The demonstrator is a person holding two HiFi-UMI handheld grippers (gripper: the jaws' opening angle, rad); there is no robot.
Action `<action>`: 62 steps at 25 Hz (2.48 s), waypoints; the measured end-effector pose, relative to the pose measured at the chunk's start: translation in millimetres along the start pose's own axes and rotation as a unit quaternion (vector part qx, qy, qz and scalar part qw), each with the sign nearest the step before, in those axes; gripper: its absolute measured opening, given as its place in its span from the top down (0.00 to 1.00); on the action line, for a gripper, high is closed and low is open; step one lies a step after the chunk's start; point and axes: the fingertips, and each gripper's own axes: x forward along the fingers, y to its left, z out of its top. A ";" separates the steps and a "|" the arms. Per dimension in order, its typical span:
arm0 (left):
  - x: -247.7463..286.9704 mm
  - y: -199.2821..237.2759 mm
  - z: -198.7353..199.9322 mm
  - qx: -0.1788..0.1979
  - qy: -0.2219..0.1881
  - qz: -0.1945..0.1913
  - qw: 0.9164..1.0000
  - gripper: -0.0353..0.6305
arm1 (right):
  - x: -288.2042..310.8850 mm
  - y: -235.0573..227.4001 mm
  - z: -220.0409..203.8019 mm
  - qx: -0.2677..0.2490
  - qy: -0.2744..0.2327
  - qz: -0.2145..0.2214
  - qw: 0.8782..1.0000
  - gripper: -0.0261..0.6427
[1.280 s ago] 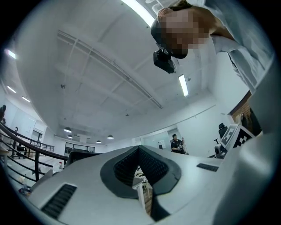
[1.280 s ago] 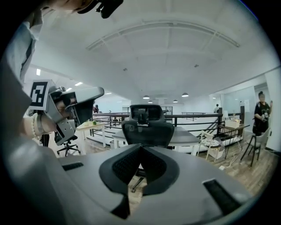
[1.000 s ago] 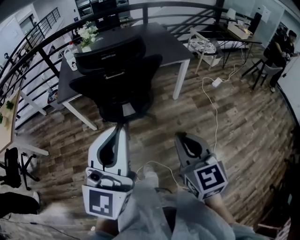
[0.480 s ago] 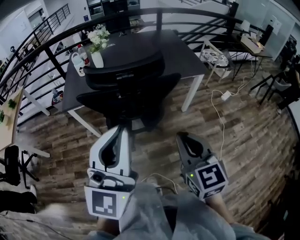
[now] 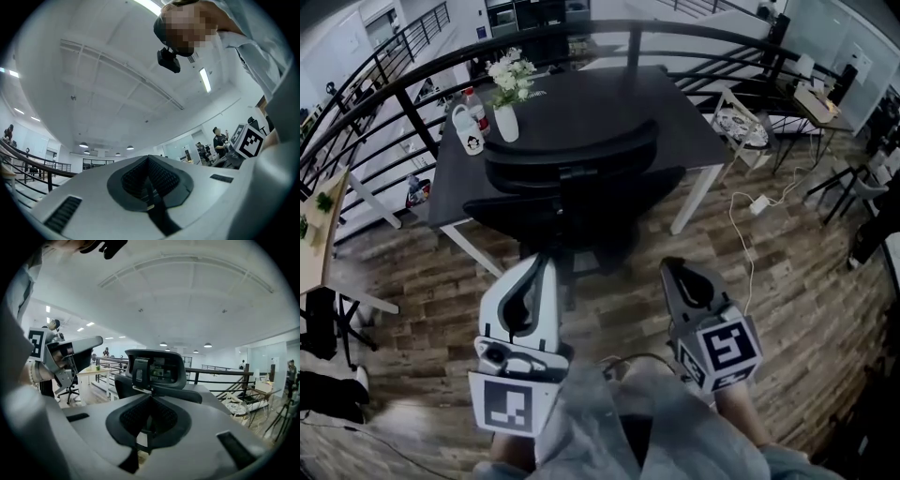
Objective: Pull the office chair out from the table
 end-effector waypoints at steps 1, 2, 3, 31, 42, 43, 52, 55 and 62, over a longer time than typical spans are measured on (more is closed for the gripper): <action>0.7 2.4 -0.4 0.005 0.003 -0.001 1.000 0.96 | 3.4 -0.9 2.7 -0.001 -0.001 0.000 1.000 0.96; 1.0 4.9 -1.0 0.008 0.006 -0.002 1.000 0.96 | 6.7 -2.0 5.5 -0.002 -0.001 0.001 1.000 0.96; 0.9 8.0 -1.9 0.008 0.009 0.000 1.000 0.96 | 10.3 -3.3 8.0 -0.004 -0.002 0.001 1.000 0.96; 57.7 87.0 -111.6 0.210 0.186 0.020 0.960 0.89 | 122.9 -99.7 27.2 -0.135 -0.007 0.016 0.991 0.84; 43.1 130.2 -179.3 0.361 0.375 -0.085 0.850 0.76 | 152.5 -105.5 -4.5 -0.380 0.078 0.100 0.916 0.64; 40.8 134.1 -184.6 0.368 0.392 -0.095 0.838 0.73 | 155.3 -103.5 -7.3 -0.401 0.085 0.110 0.905 0.64; 33.0 162.9 -229.2 0.432 0.495 -0.151 0.738 0.67 | 172.5 -102.0 -35.3 -0.495 0.137 0.165 0.842 0.64; 31.3 167.8 -238.4 0.443 0.513 -0.159 0.718 0.67 | 176.4 -104.2 -37.9 -0.505 0.145 0.167 0.834 0.64; 36.2 175.6 -253.8 0.456 0.533 -0.169 0.692 0.67 | 183.4 -105.3 -47.5 -0.506 0.160 0.179 0.828 0.63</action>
